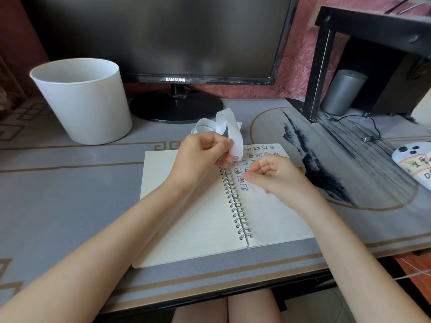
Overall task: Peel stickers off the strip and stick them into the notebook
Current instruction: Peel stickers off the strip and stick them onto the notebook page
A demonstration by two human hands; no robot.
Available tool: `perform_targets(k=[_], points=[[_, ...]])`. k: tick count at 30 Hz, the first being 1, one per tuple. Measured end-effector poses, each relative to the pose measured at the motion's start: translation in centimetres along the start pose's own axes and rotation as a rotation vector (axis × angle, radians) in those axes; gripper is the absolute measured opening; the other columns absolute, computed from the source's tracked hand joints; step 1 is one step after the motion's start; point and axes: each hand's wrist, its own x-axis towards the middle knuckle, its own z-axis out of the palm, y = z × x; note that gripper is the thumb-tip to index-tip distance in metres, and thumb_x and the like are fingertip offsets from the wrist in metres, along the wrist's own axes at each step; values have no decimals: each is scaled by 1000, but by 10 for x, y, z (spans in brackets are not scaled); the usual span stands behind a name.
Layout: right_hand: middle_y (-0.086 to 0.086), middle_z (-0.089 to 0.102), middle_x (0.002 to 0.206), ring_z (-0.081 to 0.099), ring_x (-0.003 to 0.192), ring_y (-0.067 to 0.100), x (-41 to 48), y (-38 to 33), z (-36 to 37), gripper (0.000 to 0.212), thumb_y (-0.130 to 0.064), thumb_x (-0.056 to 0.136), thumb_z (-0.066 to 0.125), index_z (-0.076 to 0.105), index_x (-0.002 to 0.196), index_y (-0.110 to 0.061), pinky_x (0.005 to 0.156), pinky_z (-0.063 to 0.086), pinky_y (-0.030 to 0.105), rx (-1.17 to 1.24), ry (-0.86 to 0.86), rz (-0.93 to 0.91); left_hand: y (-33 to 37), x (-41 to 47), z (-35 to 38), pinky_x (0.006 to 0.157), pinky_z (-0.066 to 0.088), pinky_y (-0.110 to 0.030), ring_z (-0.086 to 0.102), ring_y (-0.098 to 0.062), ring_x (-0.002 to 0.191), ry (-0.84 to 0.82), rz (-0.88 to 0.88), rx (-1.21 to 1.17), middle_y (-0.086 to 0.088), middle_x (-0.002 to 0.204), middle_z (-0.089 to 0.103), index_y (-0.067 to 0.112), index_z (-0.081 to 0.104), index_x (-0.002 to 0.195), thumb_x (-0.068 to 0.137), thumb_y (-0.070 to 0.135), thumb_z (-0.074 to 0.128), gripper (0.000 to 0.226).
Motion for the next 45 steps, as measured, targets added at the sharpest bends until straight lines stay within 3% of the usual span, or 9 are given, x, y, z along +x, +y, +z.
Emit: perform_targets(k=[6, 15, 22, 27, 30, 33, 36, 39, 45], points=[[-7, 56, 68, 49, 58, 4, 4, 6, 7, 21, -16, 74, 79, 59, 75, -23, 64, 40, 22, -103, 74, -37, 0, 0, 0, 65, 57, -23, 64, -10, 61, 2, 0, -4, -8, 67, 67, 9, 66, 74, 93, 10, 58, 21], [1, 57, 75, 49, 62, 11, 2, 6, 1, 17, -11, 79, 74, 59, 78, -19, 49, 40, 12, -4, 13, -26, 0, 1, 0, 65, 57, -23, 64, -11, 62, 3, 11, -17, -10, 68, 67, 6, 66, 77, 93, 9, 58, 19], [1, 56, 80, 51, 74, 15, -1, 5, -4, 22, -1, 78, 72, 59, 83, -19, 68, 42, 20, -28, -89, -22, -2, 2, 1, 64, 57, -23, 64, -10, 61, 4, 14, -23, -9, 67, 67, 6, 66, 76, 93, 10, 59, 18], [2, 59, 81, 53, 71, 11, -1, 2, -6, 19, -12, 77, 76, 60, 85, -18, 58, 43, 12, 11, -98, 11, -2, 2, 1, 63, 56, -23, 64, -10, 62, 5, 18, -26, -9, 68, 67, 4, 67, 78, 93, 10, 59, 18], [0, 56, 79, 52, 69, 10, 0, 3, -3, 23, -10, 73, 79, 60, 82, -19, 64, 42, 18, -34, -84, 5, -2, 2, 1, 64, 57, -23, 64, -11, 62, 4, 18, -31, -9, 68, 66, 3, 67, 78, 93, 10, 59, 18], [-2, 57, 79, 53, 66, 14, 2, 1, -4, 17, -8, 82, 70, 59, 82, -21, 61, 43, 20, -101, -97, 9, -1, 2, 0, 64, 57, -25, 65, -13, 65, 7, 24, -25, -6, 67, 66, 6, 66, 74, 93, 11, 59, 20], [-3, 62, 85, 56, 59, 13, 4, -8, -7, 7, -16, 85, 68, 62, 89, -16, 52, 40, 12, -41, 18, -68, -1, 1, 0, 63, 57, -24, 65, -13, 65, 18, 27, -29, -2, 65, 66, 8, 66, 72, 92, 11, 60, 22], [-4, 68, 92, 60, 74, 13, 7, -18, -8, 17, -22, 80, 74, 64, 93, -19, 61, 42, 16, 1, 117, -220, -1, 2, 0, 63, 57, -24, 66, -15, 66, 25, 30, -37, -3, 66, 67, 8, 67, 74, 93, 12, 60, 21], [-7, 68, 82, 57, 72, -2, 8, -21, 2, 17, -9, 78, 73, 64, 87, -20, 65, 39, 7, -38, 159, -370, 0, 1, -1, 61, 56, -24, 65, -21, 66, 26, 60, -32, 3, 62, 66, 11, 66, 71, 94, 14, 59, 24]])
